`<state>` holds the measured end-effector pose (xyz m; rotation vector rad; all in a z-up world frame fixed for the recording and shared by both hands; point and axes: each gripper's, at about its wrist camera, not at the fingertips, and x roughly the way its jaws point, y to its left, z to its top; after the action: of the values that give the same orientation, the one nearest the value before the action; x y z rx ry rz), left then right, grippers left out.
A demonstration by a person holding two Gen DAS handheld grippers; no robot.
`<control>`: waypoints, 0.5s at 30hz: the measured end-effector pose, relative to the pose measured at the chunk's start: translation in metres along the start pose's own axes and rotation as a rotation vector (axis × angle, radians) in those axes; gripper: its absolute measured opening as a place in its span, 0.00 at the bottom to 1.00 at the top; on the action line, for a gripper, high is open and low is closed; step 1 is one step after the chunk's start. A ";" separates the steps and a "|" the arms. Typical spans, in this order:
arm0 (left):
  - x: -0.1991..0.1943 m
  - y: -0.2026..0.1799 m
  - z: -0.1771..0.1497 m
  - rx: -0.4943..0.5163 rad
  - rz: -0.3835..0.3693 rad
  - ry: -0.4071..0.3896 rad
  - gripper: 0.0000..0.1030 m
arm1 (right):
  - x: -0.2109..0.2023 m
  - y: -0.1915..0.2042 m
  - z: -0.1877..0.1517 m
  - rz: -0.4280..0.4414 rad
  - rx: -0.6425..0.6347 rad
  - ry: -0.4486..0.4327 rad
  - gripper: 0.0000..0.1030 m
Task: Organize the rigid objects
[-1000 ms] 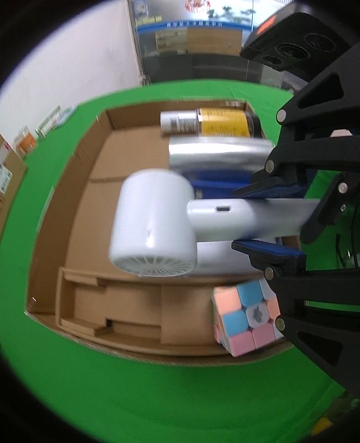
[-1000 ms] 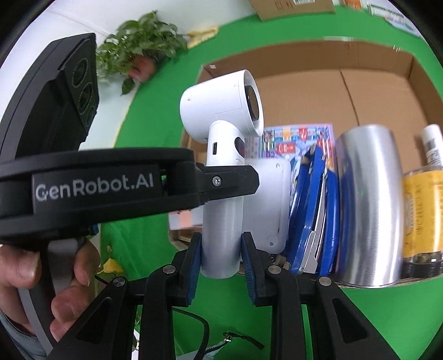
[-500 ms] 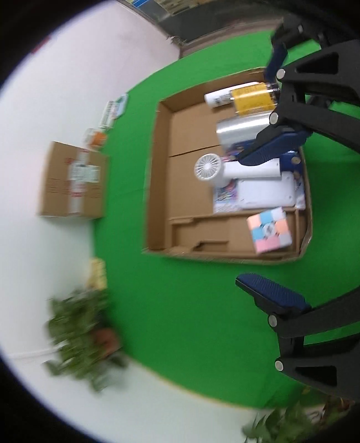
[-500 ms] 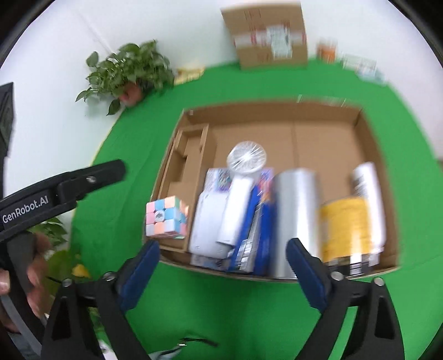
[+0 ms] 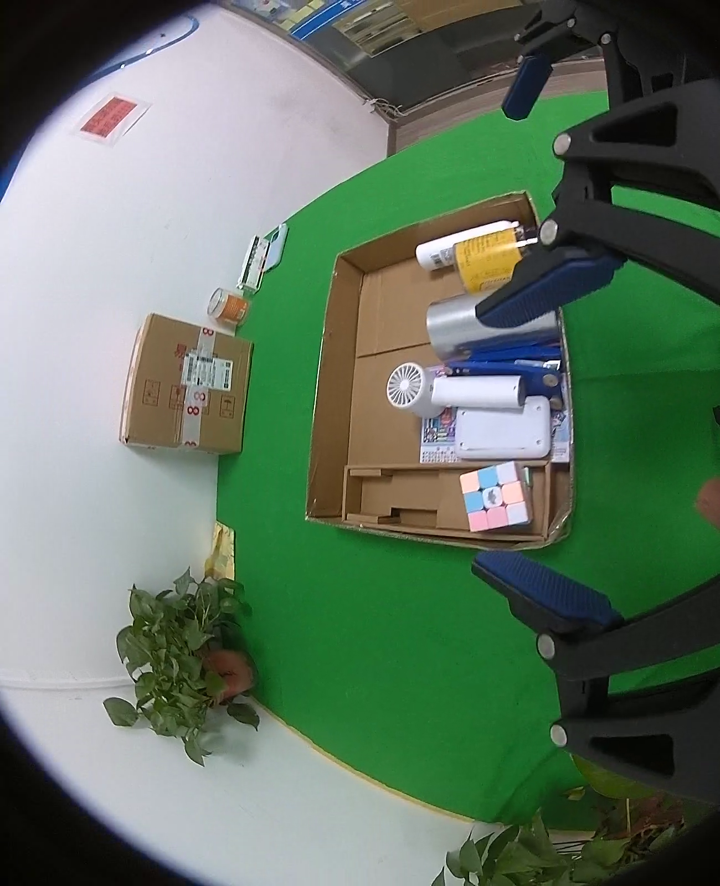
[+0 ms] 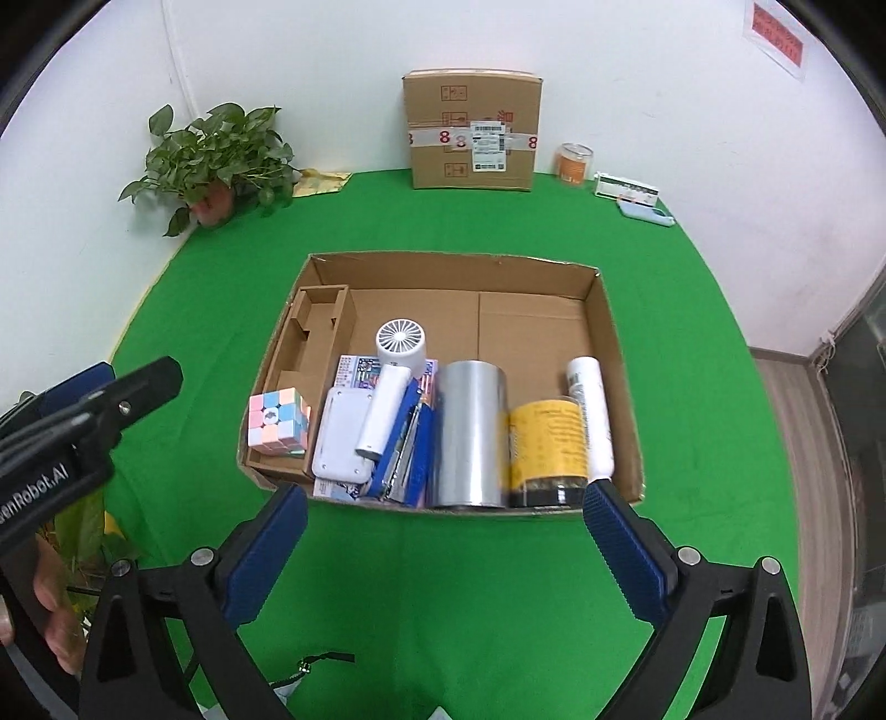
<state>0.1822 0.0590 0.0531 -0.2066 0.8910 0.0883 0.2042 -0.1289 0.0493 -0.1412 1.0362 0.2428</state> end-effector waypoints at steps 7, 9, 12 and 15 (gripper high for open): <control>-0.012 -0.015 -0.005 -0.008 0.028 -0.009 0.88 | -0.025 -0.009 -0.004 0.000 -0.033 -0.016 0.98; -0.017 -0.023 -0.005 0.008 0.037 -0.015 0.88 | -0.032 -0.014 -0.004 -0.001 -0.040 -0.019 0.98; -0.028 -0.037 -0.003 0.036 0.059 -0.050 0.88 | -0.048 -0.022 -0.002 -0.020 -0.057 -0.056 0.99; -0.038 -0.049 -0.002 0.042 0.044 -0.062 0.88 | -0.061 -0.032 -0.002 -0.036 -0.070 -0.085 0.99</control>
<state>0.1646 0.0112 0.0882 -0.1446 0.8348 0.1163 0.1819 -0.1684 0.1008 -0.2109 0.9406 0.2504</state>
